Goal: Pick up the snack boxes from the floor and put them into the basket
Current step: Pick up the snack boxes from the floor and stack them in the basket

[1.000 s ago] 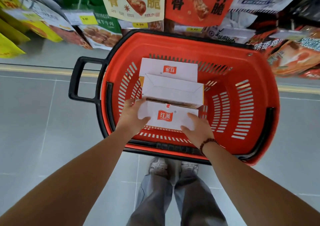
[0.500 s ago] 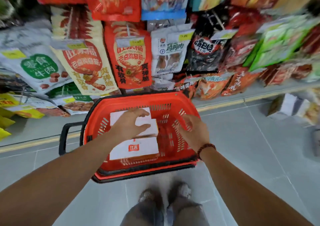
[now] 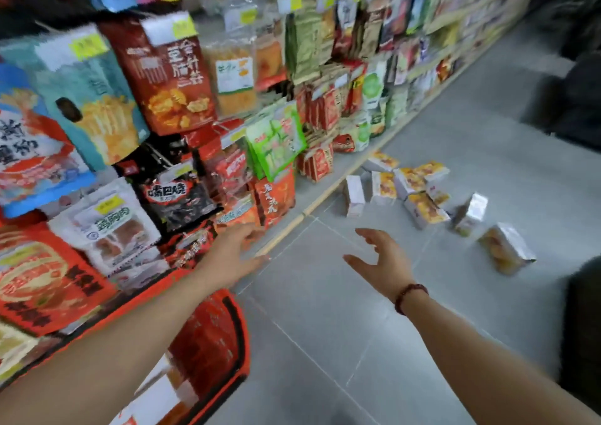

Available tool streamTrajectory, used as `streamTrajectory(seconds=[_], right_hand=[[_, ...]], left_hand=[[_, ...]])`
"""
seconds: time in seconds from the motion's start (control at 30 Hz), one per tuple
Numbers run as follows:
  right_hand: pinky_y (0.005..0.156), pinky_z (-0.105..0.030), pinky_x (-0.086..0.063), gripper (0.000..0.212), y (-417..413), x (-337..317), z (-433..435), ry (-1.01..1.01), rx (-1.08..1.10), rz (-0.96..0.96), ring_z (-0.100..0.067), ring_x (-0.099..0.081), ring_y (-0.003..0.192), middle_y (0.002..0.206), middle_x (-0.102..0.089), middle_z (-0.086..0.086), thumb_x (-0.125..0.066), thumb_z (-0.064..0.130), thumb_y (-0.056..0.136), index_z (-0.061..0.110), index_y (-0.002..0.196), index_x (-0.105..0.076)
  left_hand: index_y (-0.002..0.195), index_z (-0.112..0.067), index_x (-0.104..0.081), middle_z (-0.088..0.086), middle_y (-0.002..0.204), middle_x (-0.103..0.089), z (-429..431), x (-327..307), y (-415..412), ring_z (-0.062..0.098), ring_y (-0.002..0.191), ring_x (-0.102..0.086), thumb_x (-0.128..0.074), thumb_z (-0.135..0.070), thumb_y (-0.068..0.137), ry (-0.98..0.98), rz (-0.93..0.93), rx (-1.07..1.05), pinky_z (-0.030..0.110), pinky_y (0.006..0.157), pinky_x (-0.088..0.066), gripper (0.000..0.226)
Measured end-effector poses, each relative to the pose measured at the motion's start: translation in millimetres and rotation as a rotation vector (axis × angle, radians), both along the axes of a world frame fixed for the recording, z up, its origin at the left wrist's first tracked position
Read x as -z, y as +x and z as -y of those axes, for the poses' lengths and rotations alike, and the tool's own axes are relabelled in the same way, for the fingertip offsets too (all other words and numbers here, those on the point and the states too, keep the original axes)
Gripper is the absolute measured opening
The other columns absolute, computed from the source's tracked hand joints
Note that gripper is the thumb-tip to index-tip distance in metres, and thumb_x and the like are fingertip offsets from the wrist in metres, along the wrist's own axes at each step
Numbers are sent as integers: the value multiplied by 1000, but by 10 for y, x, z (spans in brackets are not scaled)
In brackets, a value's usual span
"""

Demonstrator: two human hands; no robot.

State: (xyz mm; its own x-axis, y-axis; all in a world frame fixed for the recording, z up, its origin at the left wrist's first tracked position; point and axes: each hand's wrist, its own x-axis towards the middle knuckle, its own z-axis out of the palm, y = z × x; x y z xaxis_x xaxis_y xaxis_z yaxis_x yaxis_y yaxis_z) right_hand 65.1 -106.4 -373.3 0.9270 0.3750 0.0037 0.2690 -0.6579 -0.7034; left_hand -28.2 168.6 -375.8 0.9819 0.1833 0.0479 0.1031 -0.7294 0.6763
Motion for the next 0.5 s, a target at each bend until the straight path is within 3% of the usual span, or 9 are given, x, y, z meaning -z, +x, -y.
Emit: streamTrajectory(seconds=[0.1,0.2,0.23,0.33,0.37,0.5], right_hand=[[98,-31,-43,56,336,-76,782,-1,128,8,-17,-50,119,127,-53,1,-72,38,79,23,128,-51],[98,-34,-44,58,591,-114,1510,-1,233,18,-19,-51,119,128,-54,0,-74,39,77,22,128,-52],[99,-35,-44,58,661,-130,1728,4,267,22,-20,-51,119,128,-54,0,-74,39,77,22,128,-52],[99,-36,-43,59,811,-181,2302,-4,373,35,-21,-51,119,127,-54,-3,-74,38,77,20,128,-52],[99,-37,-44,59,845,-193,2474,1,408,42,-20,-51,119,127,-54,-3,-75,38,77,20,128,-52],[98,-36,-45,59,1039,-181,3035,55,533,66,-18,-52,116,126,-54,-1,-76,38,74,20,126,-53]], left_hand=[[115,-15,-62,-7,103,-60,632,-124,692,11,98,-57,-71,-53,59,7,27,135,5,80,-35,68],[114,-19,-62,-5,107,-63,1332,-219,1262,11,101,-59,-63,-60,57,-12,45,214,22,89,-43,70],[114,-21,-62,-4,107,-63,1569,-251,1429,10,100,-59,-63,-60,56,-31,60,241,22,89,-43,70],[114,-15,-62,0,107,-63,2183,-312,1835,8,98,-57,-80,-37,65,-58,43,322,3,81,-36,57],[114,-14,-62,1,108,-63,2363,-315,1954,9,99,-58,-82,-28,67,-52,53,345,2,81,-36,53],[112,-18,-63,-3,108,-63,2953,-303,2486,9,102,-59,-82,-28,68,-34,59,447,23,88,-45,50]])
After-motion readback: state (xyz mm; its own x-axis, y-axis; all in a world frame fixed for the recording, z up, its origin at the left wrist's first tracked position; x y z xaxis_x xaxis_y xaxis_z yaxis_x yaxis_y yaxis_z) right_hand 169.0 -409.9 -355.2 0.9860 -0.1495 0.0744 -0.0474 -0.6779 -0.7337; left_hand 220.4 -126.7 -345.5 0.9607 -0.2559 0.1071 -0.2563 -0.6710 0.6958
